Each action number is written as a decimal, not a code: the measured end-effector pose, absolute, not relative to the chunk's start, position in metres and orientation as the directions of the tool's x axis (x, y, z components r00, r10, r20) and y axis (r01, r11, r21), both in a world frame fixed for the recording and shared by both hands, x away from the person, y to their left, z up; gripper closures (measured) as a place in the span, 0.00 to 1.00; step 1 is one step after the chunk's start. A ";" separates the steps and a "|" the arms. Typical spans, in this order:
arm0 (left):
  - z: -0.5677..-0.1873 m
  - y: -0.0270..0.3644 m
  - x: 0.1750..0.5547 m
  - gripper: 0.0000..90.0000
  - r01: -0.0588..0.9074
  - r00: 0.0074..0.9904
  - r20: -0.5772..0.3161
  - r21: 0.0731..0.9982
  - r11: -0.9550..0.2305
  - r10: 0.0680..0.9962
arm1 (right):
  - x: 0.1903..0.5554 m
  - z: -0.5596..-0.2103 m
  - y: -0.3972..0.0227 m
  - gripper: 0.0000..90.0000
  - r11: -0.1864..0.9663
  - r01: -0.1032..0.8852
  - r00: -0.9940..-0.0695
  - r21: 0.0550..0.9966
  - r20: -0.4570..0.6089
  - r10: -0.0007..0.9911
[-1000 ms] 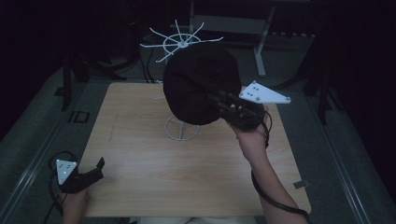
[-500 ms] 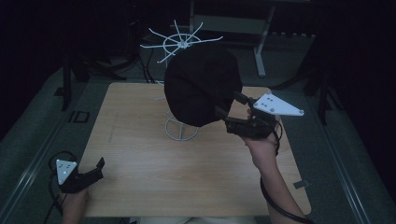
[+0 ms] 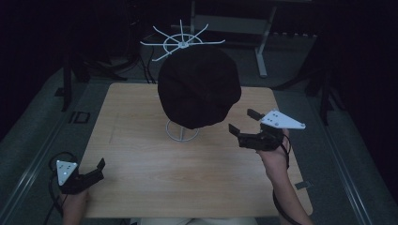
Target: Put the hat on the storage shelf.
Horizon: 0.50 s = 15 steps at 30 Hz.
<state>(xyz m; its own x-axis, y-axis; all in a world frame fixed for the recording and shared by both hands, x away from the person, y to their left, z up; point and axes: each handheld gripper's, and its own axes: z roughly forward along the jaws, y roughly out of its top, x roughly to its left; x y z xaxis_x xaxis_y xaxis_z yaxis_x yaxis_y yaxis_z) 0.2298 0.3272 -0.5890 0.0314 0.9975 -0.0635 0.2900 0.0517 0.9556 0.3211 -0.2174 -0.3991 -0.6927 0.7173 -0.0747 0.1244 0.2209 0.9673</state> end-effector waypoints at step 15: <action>-0.589 0.327 0.230 0.02 0.290 0.030 -0.063 0.956 0.052 0.998 | 0.330 -0.470 -0.257 0.15 0.262 0.203 -0.632 0.943 -0.078 0.771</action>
<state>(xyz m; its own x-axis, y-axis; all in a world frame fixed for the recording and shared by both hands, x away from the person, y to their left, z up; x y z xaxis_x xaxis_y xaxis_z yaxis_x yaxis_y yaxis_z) 0.2300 0.3269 -0.5889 0.0300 0.9976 -0.0631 0.2896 0.0517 0.9557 0.3305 -0.2568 -0.4695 -0.6317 0.7713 -0.0778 0.2035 0.2617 0.9435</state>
